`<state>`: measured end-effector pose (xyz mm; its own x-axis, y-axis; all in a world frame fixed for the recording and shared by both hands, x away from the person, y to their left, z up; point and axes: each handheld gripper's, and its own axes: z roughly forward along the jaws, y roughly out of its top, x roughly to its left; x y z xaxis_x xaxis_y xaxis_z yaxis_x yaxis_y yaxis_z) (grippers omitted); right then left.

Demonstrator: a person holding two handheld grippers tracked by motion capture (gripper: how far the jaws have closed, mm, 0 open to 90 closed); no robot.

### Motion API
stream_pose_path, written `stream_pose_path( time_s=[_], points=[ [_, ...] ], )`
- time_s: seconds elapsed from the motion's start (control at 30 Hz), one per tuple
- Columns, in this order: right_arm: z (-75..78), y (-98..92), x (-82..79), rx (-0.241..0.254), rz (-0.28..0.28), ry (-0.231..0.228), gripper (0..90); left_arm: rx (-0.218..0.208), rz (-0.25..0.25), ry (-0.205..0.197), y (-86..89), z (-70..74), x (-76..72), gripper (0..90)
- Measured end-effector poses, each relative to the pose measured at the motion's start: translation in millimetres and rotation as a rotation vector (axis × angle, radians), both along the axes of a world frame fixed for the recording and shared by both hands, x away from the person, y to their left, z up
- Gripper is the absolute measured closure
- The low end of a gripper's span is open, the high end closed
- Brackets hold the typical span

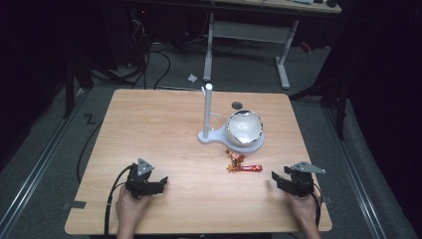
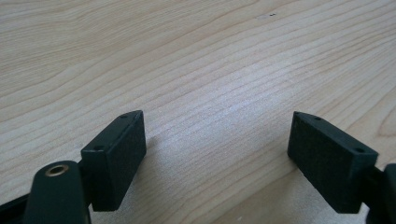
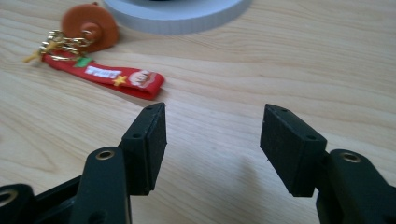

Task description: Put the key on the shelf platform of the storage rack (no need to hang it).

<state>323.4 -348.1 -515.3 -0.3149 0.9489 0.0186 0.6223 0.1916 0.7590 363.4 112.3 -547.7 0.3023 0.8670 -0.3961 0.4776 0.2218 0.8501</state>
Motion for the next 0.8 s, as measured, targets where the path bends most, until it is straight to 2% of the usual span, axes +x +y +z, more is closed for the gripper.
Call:
stream_pose_path(
  time_s=[0.3, 0.8],
  points=[
    [4.0, 21.4, 2.5, -0.017, 0.074, -0.016, 40.5, 0.000, 0.000, 0.000, 0.0, 0.0, 0.0, 19.6],
    [5.5, 45.7, 8.4, 0.005, 0.151, -0.024, 38.8, 0.000, 0.000, 0.000, 0.0, 0.0, 0.0, 19.6]
  ],
)
